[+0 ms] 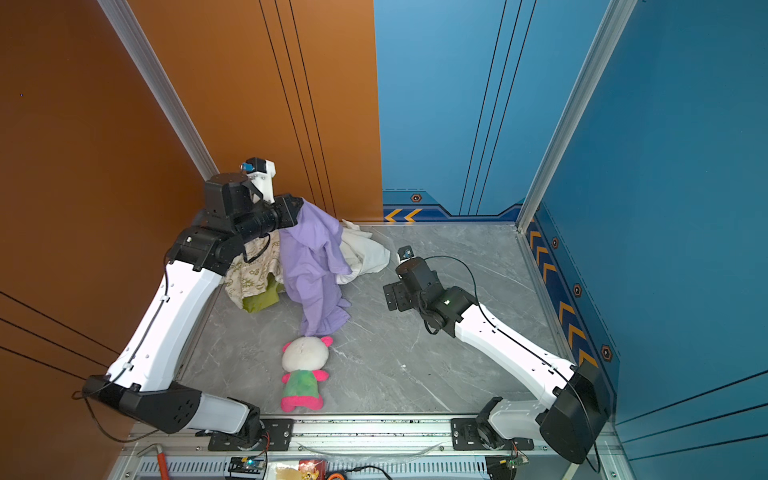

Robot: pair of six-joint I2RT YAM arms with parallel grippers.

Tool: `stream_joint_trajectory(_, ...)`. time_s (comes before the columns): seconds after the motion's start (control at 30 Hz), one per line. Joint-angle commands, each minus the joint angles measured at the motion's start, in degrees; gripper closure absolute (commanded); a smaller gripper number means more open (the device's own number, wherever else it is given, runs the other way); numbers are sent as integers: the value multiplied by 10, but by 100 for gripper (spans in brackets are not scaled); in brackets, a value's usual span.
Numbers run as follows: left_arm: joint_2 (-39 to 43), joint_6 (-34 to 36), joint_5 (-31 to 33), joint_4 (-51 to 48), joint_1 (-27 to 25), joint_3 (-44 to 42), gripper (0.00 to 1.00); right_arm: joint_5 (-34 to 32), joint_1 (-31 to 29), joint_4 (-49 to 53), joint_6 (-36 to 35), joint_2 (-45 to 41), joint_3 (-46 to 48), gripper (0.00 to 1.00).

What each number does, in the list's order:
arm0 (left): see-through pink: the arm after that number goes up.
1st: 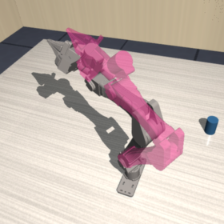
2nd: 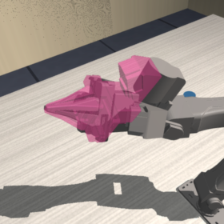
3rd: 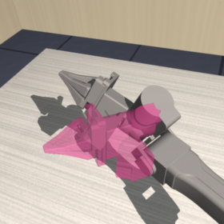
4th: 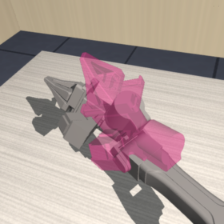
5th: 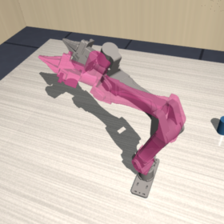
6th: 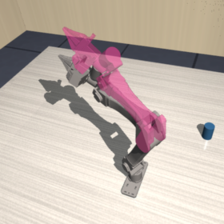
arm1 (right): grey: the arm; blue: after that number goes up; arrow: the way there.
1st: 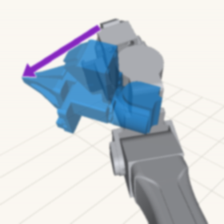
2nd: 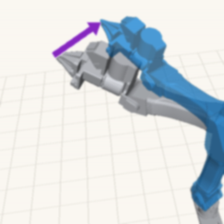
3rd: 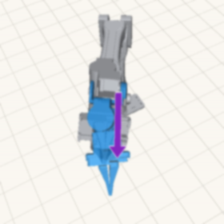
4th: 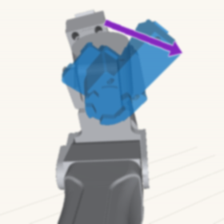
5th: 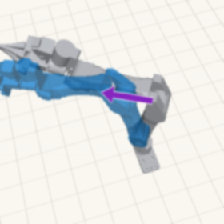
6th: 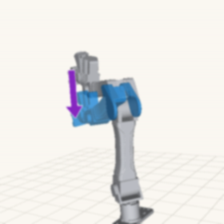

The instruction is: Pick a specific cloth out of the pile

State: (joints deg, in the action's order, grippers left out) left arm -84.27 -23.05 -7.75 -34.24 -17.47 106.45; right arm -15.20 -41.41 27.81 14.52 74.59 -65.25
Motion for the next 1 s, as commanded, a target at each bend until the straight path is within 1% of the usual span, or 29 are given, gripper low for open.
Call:
stream_joint_trajectory(0.0,-27,19,-57,22,-14,63,100,-25,8,-7,-5,-9,-28,0)
stream_joint_trajectory(0.23,-111,3,-114,22,-46,203,100,-46,46,-5,-15,-20,-49,0)
stream_joint_trajectory(0.4,-191,-12,-146,22,-91,301,100,-64,92,-5,-9,-47,-57,0)
stream_joint_trajectory(0.5,-224,-8,-156,22,-132,308,100,-70,128,-5,-3,-64,-62,0)
stream_joint_trajectory(0.6,-240,13,-152,5,-169,274,99,-75,163,-6,10,-81,-60,0)
stream_joint_trajectory(0.63,-245,27,-144,-11,-179,262,94,-76,172,-6,15,-86,-58,0)
stream_joint_trajectory(0.67,-251,49,-135,-38,-190,255,85,-76,182,-6,20,-92,-54,0)
stream_joint_trajectory(0.73,-262,96,-106,-106,-206,259,52,-76,196,-6,34,-102,-44,0)
stream_joint_trajectory(0.77,-263,114,-84,-136,-212,257,39,-74,200,-6,42,-106,-38,0)
stream_joint_trajectory(0.8,-255,121,-61,-148,-213,243,27,-72,202,-6,47,-108,-33,0)
stream_joint_trajectory(0.87,-228,118,-20,-149,-207,203,6,-63,203,-6,56,-107,-25,0)
stream_joint_trajectory(0.9,-213,119,-2,-149,-203,185,1,-55,202,-6,62,-105,-21,0)
stream_joint_trajectory(0.97,-189,127,23,-149,-191,155,2,-39,201,-7,73,-95,-17,0)
